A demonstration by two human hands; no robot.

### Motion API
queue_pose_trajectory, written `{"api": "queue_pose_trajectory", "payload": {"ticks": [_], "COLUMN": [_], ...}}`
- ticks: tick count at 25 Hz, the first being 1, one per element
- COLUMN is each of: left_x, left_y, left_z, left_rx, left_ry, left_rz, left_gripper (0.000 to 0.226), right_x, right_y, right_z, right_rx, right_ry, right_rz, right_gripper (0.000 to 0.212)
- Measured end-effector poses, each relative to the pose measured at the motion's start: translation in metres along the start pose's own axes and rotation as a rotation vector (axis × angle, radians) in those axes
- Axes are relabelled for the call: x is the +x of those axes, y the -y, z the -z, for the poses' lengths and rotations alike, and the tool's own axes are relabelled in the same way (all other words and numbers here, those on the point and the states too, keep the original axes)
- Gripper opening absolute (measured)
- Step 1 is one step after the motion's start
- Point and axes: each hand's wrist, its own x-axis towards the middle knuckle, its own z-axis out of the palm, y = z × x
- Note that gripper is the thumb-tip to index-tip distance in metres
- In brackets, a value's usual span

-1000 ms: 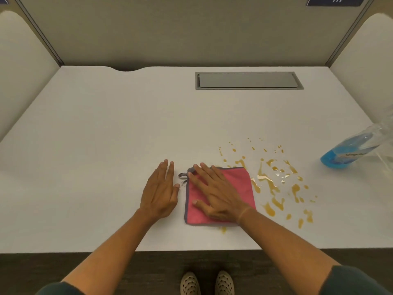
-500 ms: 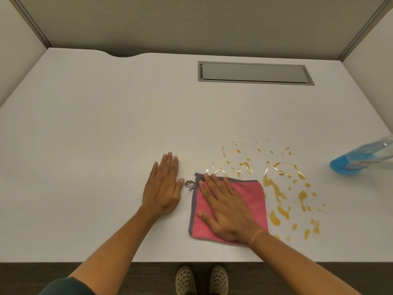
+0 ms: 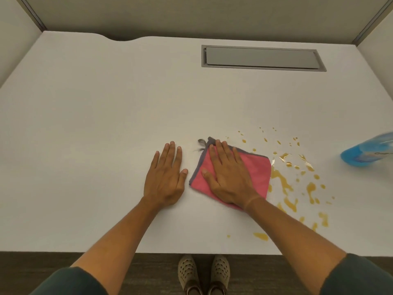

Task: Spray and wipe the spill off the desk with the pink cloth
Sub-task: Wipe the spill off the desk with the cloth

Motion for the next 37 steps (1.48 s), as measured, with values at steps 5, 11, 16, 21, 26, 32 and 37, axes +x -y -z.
{"api": "queue_pose_trajectory", "payload": {"ticks": [5,11,16,21,26,32,37], "left_x": [0.001,0.004,0.005,0.007,0.006,0.005,0.007], "left_y": [-0.001,-0.004,-0.005,-0.017,-0.019,-0.019,-0.019], "left_z": [-0.001,0.001,0.003,0.001,-0.002,-0.001,-0.004], "left_rx": [-0.012,0.0,-0.003,-0.053,-0.019,-0.006,0.004], "left_ry": [0.014,0.037,0.051,0.057,-0.001,-0.007,-0.004], "left_rz": [0.004,-0.071,-0.081,-0.051,-0.047,-0.053,-0.048], "left_gripper": [0.071,0.07,0.072,0.076,0.071,0.069,0.07], "right_x": [-0.087,-0.055,-0.006,-0.073,-0.073,-0.019,0.024], "right_y": [0.024,0.015,0.001,0.012,-0.004,-0.011,-0.026], "right_z": [0.002,0.0,0.002,0.001,0.014,0.004,0.007], "right_rx": [0.015,-0.005,0.013,0.039,0.006,0.021,0.035], "right_ry": [0.082,0.014,-0.017,0.034,0.075,-0.06,-0.096], "right_rz": [0.095,-0.028,-0.14,-0.094,0.177,-0.058,-0.196], "right_gripper": [0.079,0.076,0.076,0.076,0.068,0.068,0.069]}}
